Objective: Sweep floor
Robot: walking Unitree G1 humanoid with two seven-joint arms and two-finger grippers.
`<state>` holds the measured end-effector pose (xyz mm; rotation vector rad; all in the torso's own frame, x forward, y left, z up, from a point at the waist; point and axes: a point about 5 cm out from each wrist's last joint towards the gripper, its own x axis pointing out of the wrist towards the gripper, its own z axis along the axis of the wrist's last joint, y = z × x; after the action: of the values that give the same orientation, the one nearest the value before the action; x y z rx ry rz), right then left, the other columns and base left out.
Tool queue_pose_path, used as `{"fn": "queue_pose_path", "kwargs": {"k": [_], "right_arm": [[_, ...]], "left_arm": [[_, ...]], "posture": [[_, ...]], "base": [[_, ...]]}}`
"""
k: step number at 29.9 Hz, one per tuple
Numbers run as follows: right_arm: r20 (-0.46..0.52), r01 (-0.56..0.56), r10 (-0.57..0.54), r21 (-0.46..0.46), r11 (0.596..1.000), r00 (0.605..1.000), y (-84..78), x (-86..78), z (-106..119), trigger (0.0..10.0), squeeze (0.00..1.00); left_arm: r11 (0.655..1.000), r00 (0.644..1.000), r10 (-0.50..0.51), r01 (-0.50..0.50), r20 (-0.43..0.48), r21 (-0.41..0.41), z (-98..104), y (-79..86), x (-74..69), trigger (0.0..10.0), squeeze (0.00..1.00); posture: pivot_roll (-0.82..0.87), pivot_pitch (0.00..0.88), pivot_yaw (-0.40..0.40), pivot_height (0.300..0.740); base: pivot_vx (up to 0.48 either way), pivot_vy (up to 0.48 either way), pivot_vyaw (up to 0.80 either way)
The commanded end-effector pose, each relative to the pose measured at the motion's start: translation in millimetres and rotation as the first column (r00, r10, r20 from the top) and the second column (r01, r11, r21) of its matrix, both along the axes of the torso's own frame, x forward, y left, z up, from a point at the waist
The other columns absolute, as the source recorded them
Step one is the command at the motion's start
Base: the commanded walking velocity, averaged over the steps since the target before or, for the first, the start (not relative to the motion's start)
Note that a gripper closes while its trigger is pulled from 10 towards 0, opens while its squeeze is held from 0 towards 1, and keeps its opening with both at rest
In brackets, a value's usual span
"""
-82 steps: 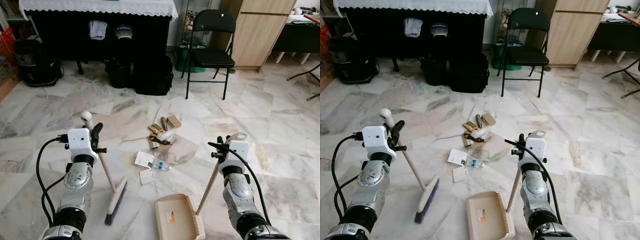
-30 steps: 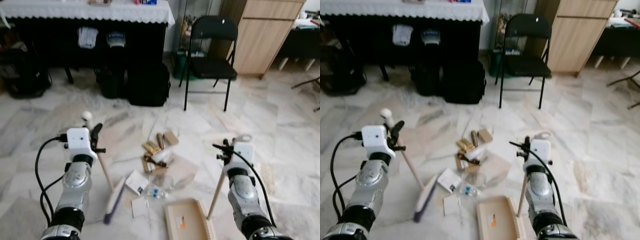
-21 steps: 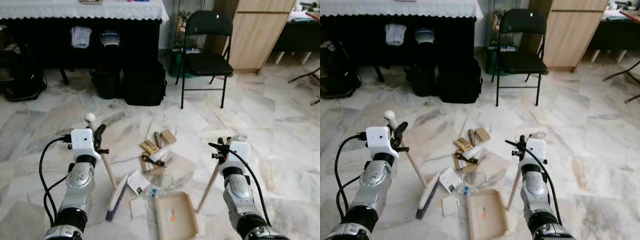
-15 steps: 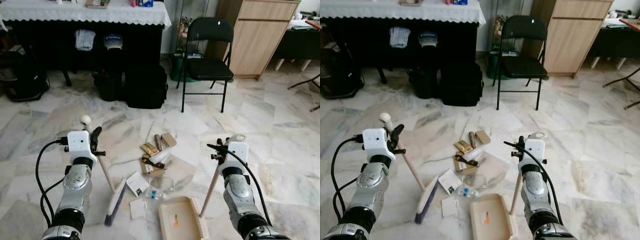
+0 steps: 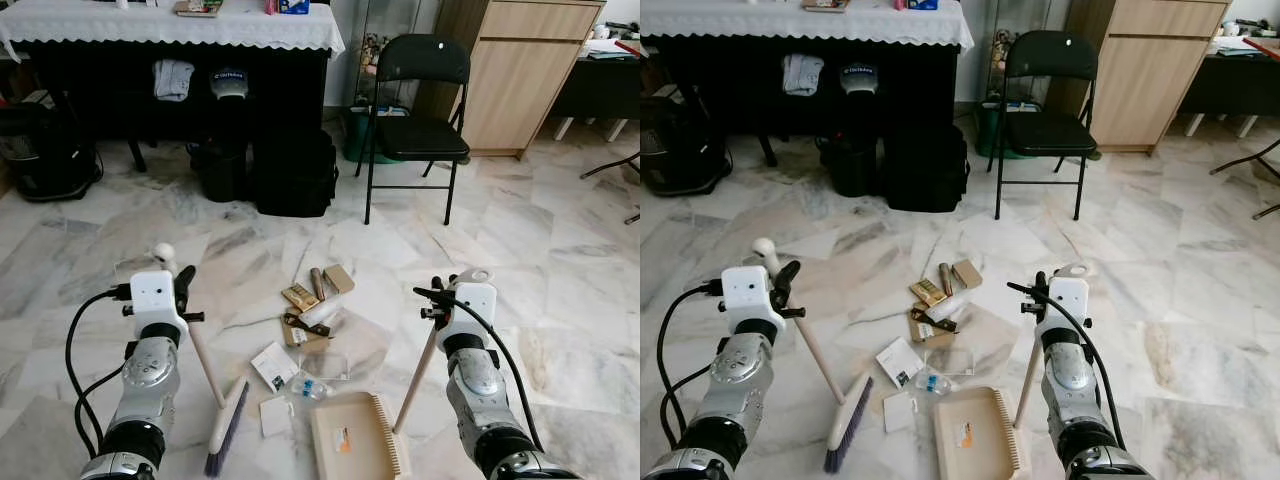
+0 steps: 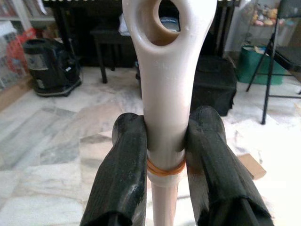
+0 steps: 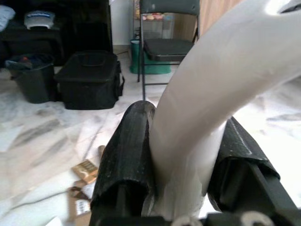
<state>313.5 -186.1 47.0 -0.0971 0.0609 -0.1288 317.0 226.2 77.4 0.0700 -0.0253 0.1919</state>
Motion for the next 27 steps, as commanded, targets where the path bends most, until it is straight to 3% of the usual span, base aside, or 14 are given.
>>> {"fn": "queue_pose_path", "kwargs": {"k": [1, 8, 13, 18, 27], "right_arm": [[0.050, 0.004, -0.001, -0.069, 0.998, 0.999, -7.4, 7.8, 13.8, 10.0, 0.00], [0.014, -0.029, 0.030, -0.096, 0.995, 0.999, -4.3, 7.5, 9.6, 10.0, 0.00], [-0.062, -0.029, 0.023, -0.092, 0.995, 0.998, -5.3, 5.5, 0.4, 10.0, 0.00], [-0.168, -0.004, -0.001, -0.032, 0.999, 0.986, -7.1, 1.3, -13.0, 10.0, 0.00], [-0.195, 0.001, -0.009, -0.039, 0.999, 0.981, -8.8, -1.6, -17.5, 10.0, 0.00]], "left_arm": [[1.000, 1.000, 0.009, -0.010, 0.030, 0.012, 6.7, 1.4, 3.4, 10.0, 0.00], [1.000, 0.999, 0.017, -0.017, 0.033, 0.011, 6.4, 2.1, 3.0, 10.0, 0.00], [1.000, 0.999, 0.020, -0.021, 0.035, 0.012, 6.0, 2.5, 3.2, 10.0, 0.00], [1.000, 0.999, 0.027, -0.027, 0.039, 0.012, 6.3, 4.1, 2.4, 10.0, 0.00], [0.999, 0.999, 0.031, -0.032, 0.042, 0.013, 5.9, 4.7, 1.0, 10.0, 0.00]], "posture": [[0.01, 0.000, -0.071, 0.740], [0.01, 0.000, -0.077, 0.740], [0.01, 0.000, -0.077, 0.740], [0.01, 0.000, -0.080, 0.740], [0.01, 0.000, -0.083, 0.740]], "base": [[0.000, 0.000, 0.00], [0.000, 0.000, 0.00], [0.000, 0.000, 0.00], [0.000, 0.000, 0.00], [0.000, 0.000, 0.00]]}}
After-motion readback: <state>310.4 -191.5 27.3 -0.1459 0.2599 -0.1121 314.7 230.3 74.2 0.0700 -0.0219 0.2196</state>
